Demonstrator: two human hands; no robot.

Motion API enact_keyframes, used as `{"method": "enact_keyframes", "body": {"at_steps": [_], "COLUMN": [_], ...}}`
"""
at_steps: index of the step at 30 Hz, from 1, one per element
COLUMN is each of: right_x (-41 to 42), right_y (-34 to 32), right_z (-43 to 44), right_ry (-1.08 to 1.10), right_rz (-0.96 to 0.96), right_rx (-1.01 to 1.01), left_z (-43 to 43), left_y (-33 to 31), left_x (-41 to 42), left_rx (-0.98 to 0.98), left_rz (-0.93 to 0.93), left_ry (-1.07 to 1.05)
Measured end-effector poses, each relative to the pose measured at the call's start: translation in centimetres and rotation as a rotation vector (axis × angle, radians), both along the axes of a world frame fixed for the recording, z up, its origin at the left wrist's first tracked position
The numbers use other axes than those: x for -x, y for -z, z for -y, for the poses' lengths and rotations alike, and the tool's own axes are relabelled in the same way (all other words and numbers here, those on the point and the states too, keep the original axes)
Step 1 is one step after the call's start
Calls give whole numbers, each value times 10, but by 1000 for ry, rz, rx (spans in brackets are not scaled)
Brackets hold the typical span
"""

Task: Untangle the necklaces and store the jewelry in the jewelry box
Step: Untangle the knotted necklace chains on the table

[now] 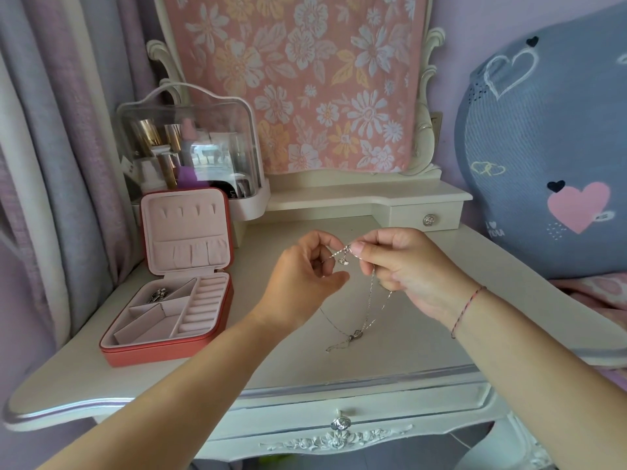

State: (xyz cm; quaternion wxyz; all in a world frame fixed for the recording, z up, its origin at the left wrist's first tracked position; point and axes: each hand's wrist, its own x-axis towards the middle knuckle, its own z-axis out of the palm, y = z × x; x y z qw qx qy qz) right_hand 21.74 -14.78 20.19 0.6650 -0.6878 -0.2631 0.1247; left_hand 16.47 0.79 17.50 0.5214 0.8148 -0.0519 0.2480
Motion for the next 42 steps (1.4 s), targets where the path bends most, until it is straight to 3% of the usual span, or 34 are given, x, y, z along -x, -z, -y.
{"method": "enact_keyframes", "body": {"at_steps": [15, 23, 32, 39, 42], "right_x": [-4, -6, -15, -24, -27], "right_y": [0, 3, 8, 11, 11], "right_z": [0, -1, -3, -4, -7], "right_ry": [-43, 7, 40, 28, 31], "right_rz": [-36, 12, 44, 61, 30], "right_rx": [-21, -12, 8, 33, 36], "left_z": [5, 3, -3, -10, -12], "left_y": [-3, -2, -4, 2, 5], "left_x": [-1, -5, -7, -17, -22], "left_rx": [119, 221, 222, 109, 161], "left_rz": [169, 41, -43, -81, -58], "left_ry": [39, -4, 2, 36, 53]}}
